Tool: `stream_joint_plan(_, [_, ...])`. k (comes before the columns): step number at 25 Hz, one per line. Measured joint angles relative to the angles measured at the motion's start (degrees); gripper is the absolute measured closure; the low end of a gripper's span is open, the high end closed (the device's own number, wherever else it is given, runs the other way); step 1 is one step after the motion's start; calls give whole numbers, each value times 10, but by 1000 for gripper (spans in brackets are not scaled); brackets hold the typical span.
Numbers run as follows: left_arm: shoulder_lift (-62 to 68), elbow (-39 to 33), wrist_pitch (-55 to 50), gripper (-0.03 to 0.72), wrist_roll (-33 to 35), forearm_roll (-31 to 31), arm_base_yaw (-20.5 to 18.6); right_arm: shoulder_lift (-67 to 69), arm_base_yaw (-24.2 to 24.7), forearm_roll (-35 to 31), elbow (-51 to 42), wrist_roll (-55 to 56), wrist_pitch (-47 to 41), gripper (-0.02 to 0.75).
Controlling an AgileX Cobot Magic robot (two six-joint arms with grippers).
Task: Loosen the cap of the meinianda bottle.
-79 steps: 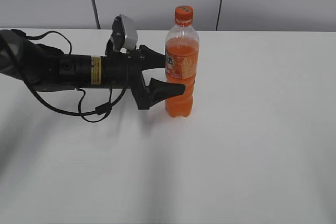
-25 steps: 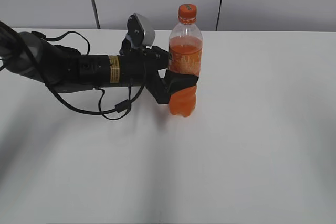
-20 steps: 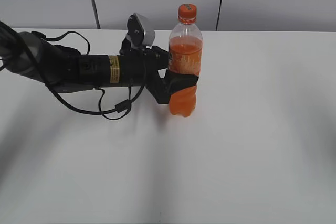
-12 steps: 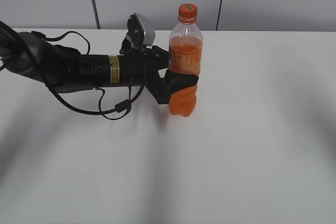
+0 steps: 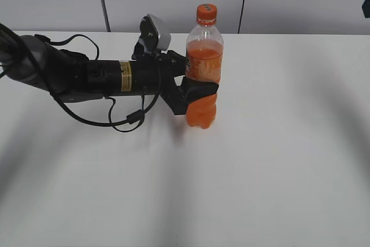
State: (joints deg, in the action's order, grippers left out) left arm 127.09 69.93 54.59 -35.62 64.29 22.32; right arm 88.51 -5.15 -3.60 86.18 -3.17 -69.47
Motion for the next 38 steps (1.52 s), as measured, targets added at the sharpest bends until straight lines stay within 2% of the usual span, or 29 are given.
stream_joint_plan(6, [0,0,0,249,0,0,0,63,-3,-27,78,0,0,342])
stream_joint_plan(9, [0,0,0,249,0,0,0,85,-23,-31,109,0,-1,342])
stream_joint_plan(27, [0,0,0,249,0,0,0,216,-241,-31,290,32,-3,342])
stream_joint_plan(31, [0,0,0,249,0,0,0,241,-260,-26,307,32,-3,342])
stream_joint_plan(38, [0,0,0,249,0,0,0,254,-261,6,307,41,-3,342])
